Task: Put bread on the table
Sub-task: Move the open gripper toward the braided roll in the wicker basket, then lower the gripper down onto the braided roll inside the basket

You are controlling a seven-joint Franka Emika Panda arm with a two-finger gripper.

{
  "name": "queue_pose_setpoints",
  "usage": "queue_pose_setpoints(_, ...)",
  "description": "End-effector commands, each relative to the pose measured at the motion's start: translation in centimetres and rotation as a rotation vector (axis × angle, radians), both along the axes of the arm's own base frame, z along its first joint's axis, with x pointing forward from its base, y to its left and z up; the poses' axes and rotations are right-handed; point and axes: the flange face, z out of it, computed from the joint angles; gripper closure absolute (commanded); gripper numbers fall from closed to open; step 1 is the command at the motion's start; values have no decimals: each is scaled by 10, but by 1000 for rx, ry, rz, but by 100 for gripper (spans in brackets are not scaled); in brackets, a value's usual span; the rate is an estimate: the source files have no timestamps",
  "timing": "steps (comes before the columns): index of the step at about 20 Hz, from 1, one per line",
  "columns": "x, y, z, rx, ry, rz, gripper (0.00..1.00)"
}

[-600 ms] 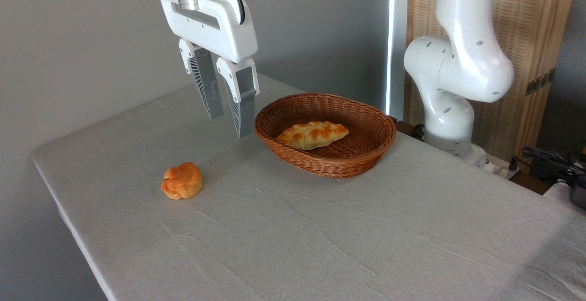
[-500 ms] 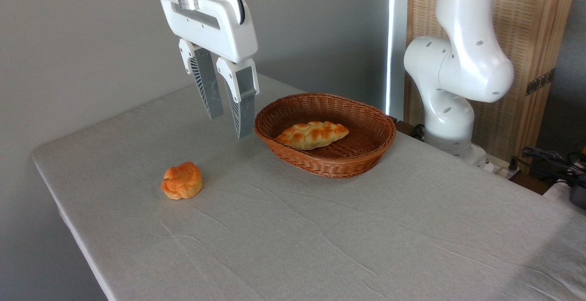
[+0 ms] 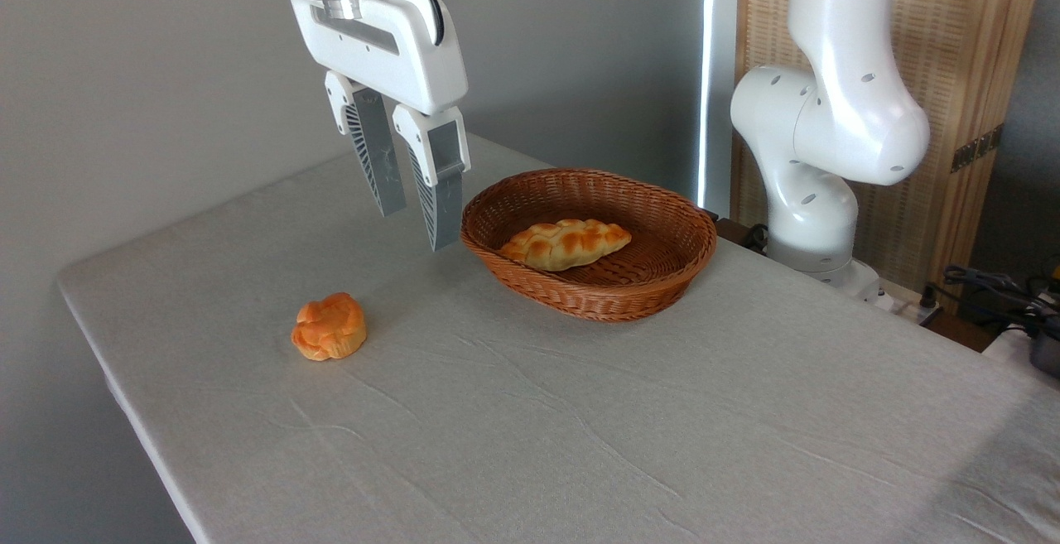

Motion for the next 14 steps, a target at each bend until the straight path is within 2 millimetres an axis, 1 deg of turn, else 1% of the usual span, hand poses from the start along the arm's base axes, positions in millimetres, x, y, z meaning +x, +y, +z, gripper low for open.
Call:
queue_pose_setpoints(1, -9, 1, -2, -4, 23, -13, 0)
queue_pose_setpoints(3, -23, 0, -6, 1, 36, -17, 0)
queue_pose_setpoints(5, -41, -6, -17, 5, 62, -29, 0)
queue_pose_setpoints(6, -51, -9, -25, 7, 82, -39, 0)
queue_pose_setpoints(8, -71, -31, -43, 12, 122, -85, 0)
queue_pose_setpoints(11, -96, -56, -74, -23, 192, -132, 0)
queue_pose_setpoints(13, -120, -66, -94, -14, 233, -197, 0)
queue_pose_setpoints(14, -131, -66, -101, -16, 242, -241, 0)
